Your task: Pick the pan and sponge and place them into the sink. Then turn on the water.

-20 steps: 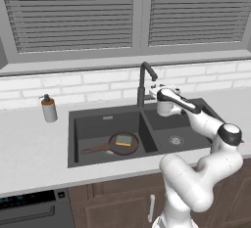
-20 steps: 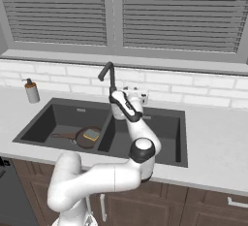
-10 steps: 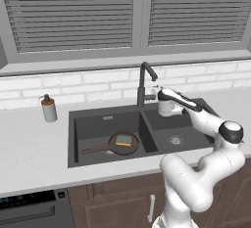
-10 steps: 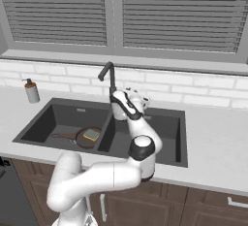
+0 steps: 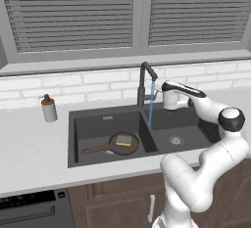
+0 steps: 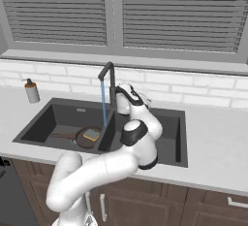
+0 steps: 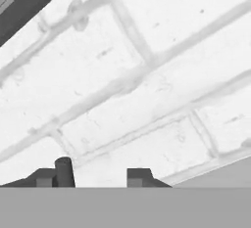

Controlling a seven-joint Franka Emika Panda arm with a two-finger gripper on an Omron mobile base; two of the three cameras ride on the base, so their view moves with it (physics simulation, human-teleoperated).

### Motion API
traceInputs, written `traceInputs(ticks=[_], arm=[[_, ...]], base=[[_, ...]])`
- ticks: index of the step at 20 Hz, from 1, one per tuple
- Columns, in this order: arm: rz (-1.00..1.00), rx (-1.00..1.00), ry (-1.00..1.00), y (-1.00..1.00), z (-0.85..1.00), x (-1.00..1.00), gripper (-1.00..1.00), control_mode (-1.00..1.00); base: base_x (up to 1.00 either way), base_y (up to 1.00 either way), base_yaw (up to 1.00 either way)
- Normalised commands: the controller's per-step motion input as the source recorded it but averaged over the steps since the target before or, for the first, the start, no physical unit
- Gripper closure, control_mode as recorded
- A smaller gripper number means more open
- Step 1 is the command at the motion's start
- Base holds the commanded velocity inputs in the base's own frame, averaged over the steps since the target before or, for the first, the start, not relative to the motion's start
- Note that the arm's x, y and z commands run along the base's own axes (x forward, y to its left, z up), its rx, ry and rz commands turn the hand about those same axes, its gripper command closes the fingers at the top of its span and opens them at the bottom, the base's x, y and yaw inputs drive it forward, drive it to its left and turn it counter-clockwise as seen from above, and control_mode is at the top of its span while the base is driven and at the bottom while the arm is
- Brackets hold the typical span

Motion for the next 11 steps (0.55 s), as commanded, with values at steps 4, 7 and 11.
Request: traceInputs(ticks=[4, 7, 11], arm=[[0.03, 0.26, 0.23, -1.00, 0.87, -0.13, 1.00, -1.00], [0.10, 0.33, 0.15, -1.00, 0.73, -0.48, 1.00, -1.00], [0.12, 0.39, 0.09, -1.00, 0.28, -0.43, 1.00, -1.00]], base=[[0.00, 0.00, 0.00], [0.00, 0.00, 0.00], [0.00, 0.00, 0.00]])
